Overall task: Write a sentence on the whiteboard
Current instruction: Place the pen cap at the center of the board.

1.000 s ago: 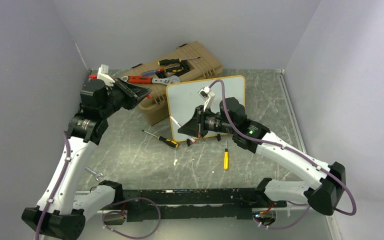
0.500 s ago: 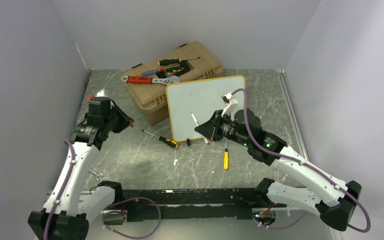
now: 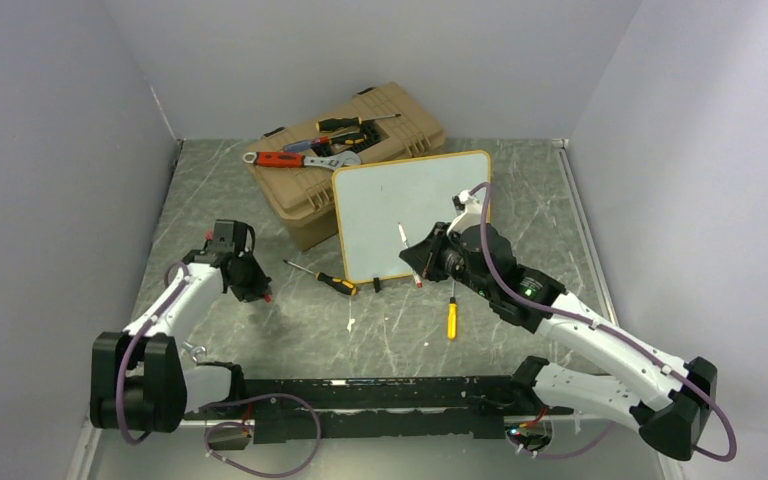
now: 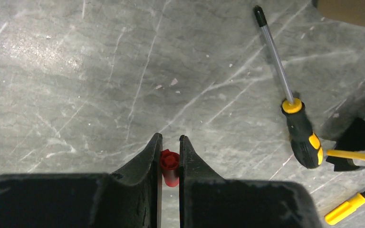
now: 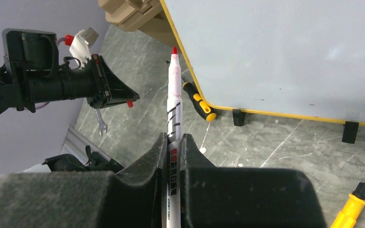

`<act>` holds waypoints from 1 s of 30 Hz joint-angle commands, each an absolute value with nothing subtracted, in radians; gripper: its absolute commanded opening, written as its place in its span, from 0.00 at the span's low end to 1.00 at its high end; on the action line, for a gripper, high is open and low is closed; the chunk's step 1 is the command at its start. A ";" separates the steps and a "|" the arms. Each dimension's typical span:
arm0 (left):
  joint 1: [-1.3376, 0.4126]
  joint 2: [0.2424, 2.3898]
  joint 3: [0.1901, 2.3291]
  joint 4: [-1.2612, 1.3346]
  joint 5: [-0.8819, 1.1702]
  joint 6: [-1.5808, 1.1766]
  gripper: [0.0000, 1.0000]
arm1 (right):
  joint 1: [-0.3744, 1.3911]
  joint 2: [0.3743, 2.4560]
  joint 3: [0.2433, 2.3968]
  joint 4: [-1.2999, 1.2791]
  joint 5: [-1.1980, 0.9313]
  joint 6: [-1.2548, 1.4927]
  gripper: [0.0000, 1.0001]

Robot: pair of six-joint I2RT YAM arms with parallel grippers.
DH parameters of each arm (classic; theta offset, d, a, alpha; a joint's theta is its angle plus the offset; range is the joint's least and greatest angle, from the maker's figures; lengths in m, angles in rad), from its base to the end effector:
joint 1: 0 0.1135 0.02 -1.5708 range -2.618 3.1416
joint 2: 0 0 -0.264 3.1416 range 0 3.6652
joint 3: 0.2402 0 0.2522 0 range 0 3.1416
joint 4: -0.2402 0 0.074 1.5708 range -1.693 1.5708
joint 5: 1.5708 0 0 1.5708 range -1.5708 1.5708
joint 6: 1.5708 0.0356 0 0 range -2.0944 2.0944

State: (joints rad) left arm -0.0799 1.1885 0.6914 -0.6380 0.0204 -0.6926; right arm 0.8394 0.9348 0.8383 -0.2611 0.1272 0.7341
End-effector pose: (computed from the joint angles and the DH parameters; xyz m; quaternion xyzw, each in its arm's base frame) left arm 0.2110 -0.0176 0.1950 -0.2923 0.9315 -0.0906 0.1964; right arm 0.1471 0.1571 0.3237 -0.0070 0.8207 0.3660 0.4387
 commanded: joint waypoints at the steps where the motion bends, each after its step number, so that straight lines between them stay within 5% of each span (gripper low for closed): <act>1: -0.067 1.242 0.688 -0.550 0.011 -0.668 0.00 | 0.842 0.952 0.854 -0.240 0.170 0.724 0.00; 16: -0.047 1.358 0.715 -0.561 0.019 -0.675 0.47 | 0.842 0.942 0.875 -0.291 0.250 0.698 0.00; 25: -0.045 1.173 0.811 -0.615 -0.100 -0.605 0.81 | 0.842 0.970 0.920 -0.300 0.226 0.603 0.00; 30: -0.044 1.033 0.878 -0.581 -0.124 -0.454 0.85 | 0.842 1.088 1.011 -0.293 0.219 0.530 0.00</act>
